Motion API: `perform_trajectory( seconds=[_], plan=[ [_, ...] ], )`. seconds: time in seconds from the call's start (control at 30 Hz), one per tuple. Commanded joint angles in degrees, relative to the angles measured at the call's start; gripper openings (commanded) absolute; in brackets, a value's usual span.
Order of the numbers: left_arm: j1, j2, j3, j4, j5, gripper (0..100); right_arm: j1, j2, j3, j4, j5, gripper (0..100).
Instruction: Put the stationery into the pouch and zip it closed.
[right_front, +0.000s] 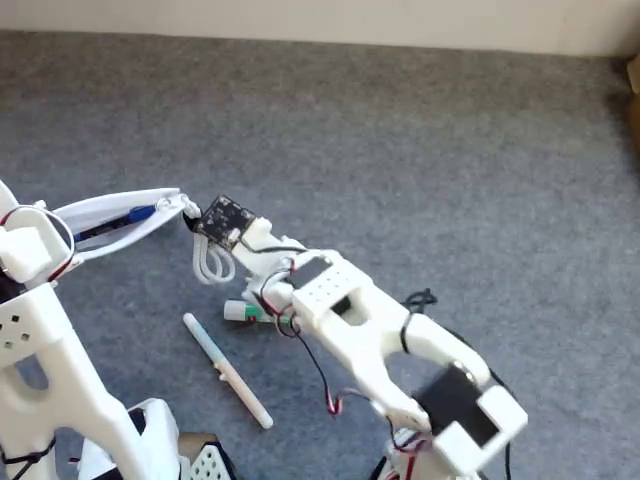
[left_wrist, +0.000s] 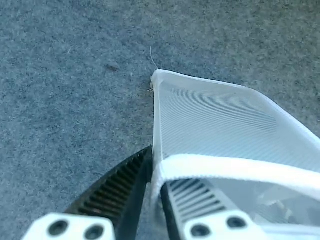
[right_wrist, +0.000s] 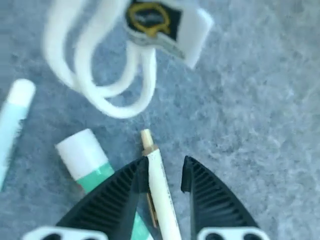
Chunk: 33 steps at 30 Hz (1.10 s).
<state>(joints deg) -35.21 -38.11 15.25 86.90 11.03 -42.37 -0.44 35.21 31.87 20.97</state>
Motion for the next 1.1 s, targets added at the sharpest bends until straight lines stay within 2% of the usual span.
perform_trajectory(
  seconds=[0.0,0.3,0.63,0.8,1.07],
  plan=[
    [-0.4,-1.63,-0.31,-1.14,-0.26,1,1.89,2.51,-7.78,4.09,0.35,10.9],
    [-0.4,-1.63,-0.31,-1.14,-0.26,1,1.54,9.63,-12.97,9.71,0.44,10.9],
    [-0.4,-1.89,1.36,-2.73,-0.26,1,0.22,6.02,-15.34,17.36,0.44,10.9],
    [-0.4,-1.89,1.36,-2.73,-0.18,1,-2.15,4.53,-14.02,17.45,0.53,10.9],
    [-0.4,-1.89,1.36,-2.73,-0.18,1,-2.77,10.68,-13.41,17.45,0.79,10.8]
  ],
)
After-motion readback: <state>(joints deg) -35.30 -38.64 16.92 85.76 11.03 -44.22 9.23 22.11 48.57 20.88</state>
